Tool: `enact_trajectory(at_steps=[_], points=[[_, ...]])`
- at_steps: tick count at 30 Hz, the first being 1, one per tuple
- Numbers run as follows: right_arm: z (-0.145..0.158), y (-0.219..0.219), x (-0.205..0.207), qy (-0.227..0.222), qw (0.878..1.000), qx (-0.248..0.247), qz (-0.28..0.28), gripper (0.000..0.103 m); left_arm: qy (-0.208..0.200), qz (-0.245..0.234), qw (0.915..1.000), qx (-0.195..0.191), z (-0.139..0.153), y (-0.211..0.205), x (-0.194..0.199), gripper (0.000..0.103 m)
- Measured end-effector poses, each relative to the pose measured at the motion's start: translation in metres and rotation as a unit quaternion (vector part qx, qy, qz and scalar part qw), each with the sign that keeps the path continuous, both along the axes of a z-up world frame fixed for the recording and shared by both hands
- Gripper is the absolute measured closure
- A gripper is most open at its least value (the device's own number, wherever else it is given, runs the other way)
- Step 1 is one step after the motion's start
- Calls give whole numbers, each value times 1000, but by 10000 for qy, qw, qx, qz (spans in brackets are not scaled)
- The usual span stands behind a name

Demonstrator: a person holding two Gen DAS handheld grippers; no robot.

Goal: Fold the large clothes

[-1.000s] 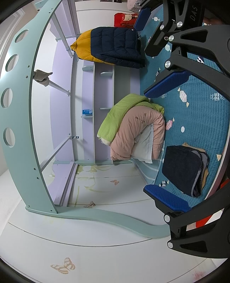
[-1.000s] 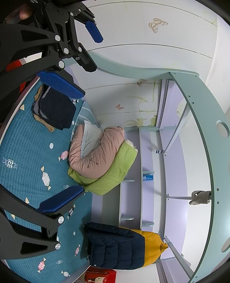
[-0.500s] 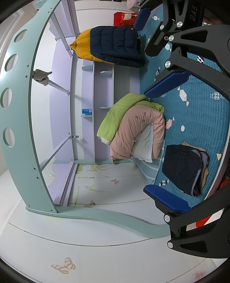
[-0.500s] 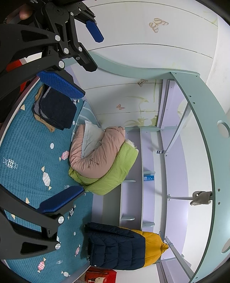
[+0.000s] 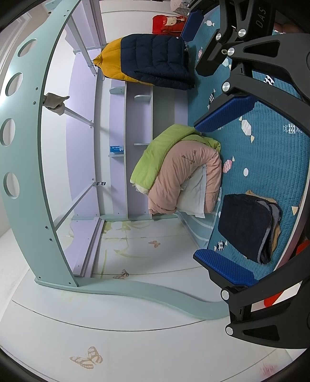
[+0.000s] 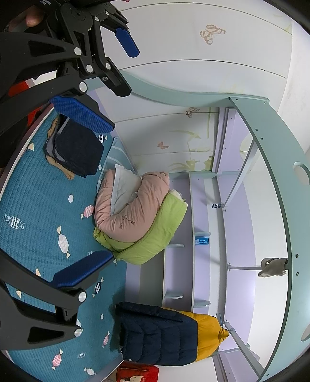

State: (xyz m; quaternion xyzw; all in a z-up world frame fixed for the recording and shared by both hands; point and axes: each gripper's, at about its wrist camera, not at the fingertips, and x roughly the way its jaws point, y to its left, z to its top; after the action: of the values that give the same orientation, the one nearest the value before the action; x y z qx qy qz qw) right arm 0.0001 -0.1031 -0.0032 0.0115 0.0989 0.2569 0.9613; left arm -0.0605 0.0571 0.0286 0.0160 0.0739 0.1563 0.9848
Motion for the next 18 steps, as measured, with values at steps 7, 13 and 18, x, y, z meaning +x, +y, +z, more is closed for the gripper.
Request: enact_trajectory(at_steps=[7, 13, 18], points=[[0, 0, -1, 10, 10000, 9, 14, 8, -1, 31, 10000, 17, 0, 0, 0, 5], [1, -2, 0, 31, 10000, 23, 34, 8, 5, 41, 10000, 24, 1, -1, 0, 5], [1, -3, 0, 65, 10000, 46, 44, 8, 30, 71, 10000, 49, 0, -3, 0, 5]])
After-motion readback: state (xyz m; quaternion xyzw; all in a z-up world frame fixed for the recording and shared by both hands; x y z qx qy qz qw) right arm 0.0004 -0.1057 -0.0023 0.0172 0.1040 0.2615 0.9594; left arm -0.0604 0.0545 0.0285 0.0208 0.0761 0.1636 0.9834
